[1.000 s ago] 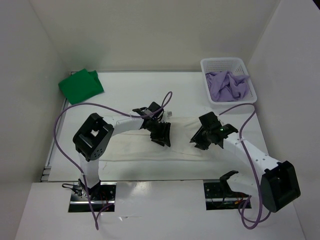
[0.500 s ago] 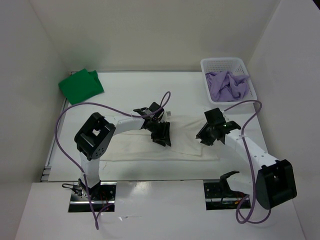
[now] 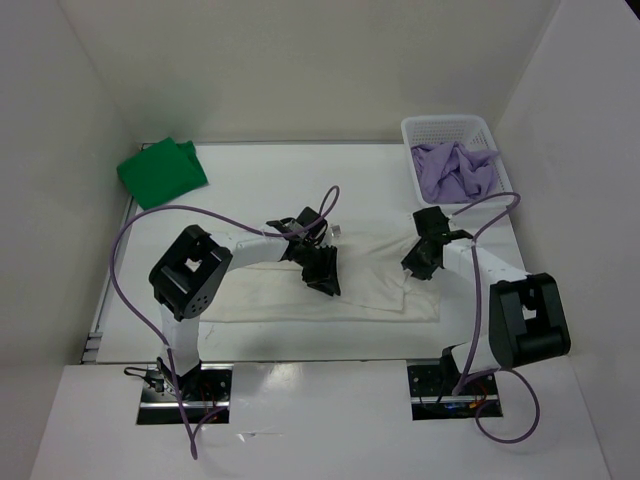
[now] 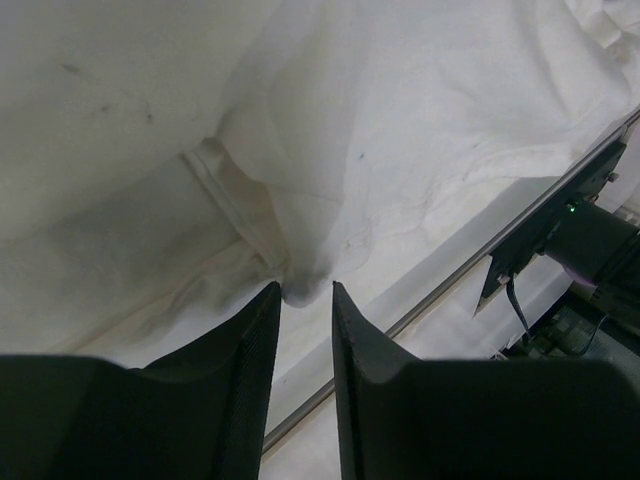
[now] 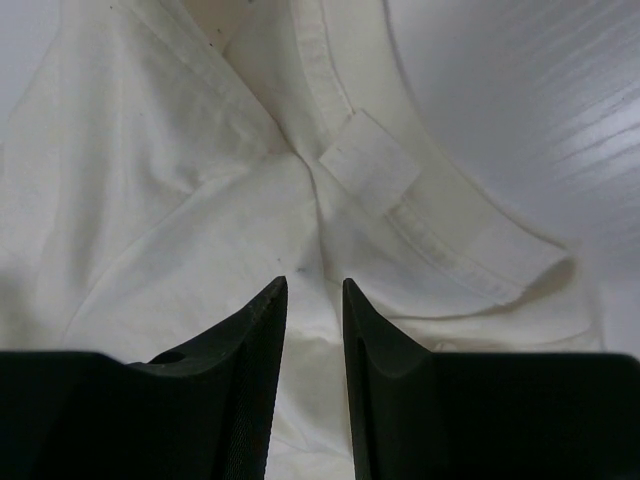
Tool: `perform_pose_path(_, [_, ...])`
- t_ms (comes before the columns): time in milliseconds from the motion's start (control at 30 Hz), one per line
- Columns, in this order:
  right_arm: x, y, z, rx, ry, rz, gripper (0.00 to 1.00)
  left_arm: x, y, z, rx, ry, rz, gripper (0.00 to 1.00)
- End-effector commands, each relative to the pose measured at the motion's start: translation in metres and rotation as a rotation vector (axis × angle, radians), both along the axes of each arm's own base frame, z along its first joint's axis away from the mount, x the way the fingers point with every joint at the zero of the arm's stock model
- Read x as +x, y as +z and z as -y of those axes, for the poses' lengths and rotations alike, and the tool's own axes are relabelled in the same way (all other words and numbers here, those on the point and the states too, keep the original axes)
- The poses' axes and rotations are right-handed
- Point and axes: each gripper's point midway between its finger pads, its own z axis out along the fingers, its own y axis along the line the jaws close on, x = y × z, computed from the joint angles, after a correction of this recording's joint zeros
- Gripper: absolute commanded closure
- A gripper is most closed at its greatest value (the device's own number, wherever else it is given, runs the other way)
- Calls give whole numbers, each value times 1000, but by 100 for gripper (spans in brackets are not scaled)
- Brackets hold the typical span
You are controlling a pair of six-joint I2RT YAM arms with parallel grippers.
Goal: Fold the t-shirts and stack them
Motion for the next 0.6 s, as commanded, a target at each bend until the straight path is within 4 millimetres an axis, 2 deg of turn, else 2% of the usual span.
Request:
perform_pose_path(0, [30,15,1,-17,5,105,65,-6,-3,1,-12,-28,-14,67])
perform_pose_path(100, [27,3,-8,27,29,86,65,-8,-5,-2,-1,-43,-16,70])
perform_pose_path(200, [25,-5,-7,22,29,59,65,-8,-3,-2,-1,-51,-11,73])
perform_pose_path(333, [26,-2,-4,6,20,73,65,-8,-3,-2,-1,-58,-5,77])
perform_pose_path(400, [18,-5,-1,-10,16,39,65,-9,-4,-4,4,-58,-12,78])
perform_pose_path(500, [18,4,1,-7,0,72,65,-10,-3,-3,-2,-61,-17,83])
perform_pose_path(567, [15,0,2,-9,0,62,65,-11,-5,-6,-4,-57,-32,86])
